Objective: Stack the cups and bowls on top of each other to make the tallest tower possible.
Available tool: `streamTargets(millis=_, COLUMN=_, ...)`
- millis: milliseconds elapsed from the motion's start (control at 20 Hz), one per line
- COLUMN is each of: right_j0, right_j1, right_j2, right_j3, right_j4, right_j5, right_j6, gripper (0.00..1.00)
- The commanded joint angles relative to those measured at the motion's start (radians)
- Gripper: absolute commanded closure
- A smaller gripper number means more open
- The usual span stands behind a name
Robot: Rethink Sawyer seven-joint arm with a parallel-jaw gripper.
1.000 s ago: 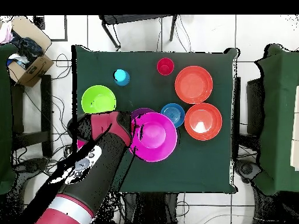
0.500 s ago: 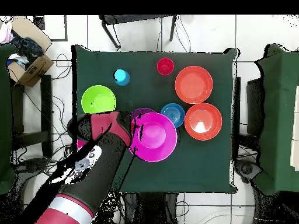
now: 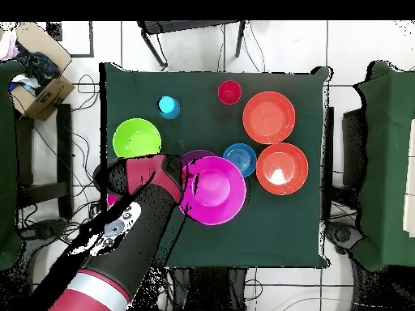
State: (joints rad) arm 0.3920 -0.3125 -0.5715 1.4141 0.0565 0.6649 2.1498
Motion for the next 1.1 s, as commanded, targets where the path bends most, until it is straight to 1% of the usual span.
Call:
streamTargets(millis=50, right_j0=-0.005, right_j1=0.027, right_j2=0.085, right_j3=-0.012, right_j4=-0.062, right_j5=0.042, right_j6=0.036, gripper=1.00)
streamTargets(millis=700, right_j0=-0.009, right_j1=0.035, right_j2=0.086, right_j3=-0.023, right_j4=-0.062, right_j5=0.044, right_j6=0.033, gripper=1.00)
streamTargets(millis=750, right_j0=-0.010, right_j1=0.036, right_j2=0.086, right_j3=-0.025, right_j4=-0.062, right_j5=0.043, right_j6=0.033, gripper=0.00)
streamTargets(millis=1100, right_j0=-0.013, right_j1=0.022, right_j2=0.090, right_j3=-0.003, right_j4=-0.066, right_j5=0.037, right_j6=0.024, gripper=0.00)
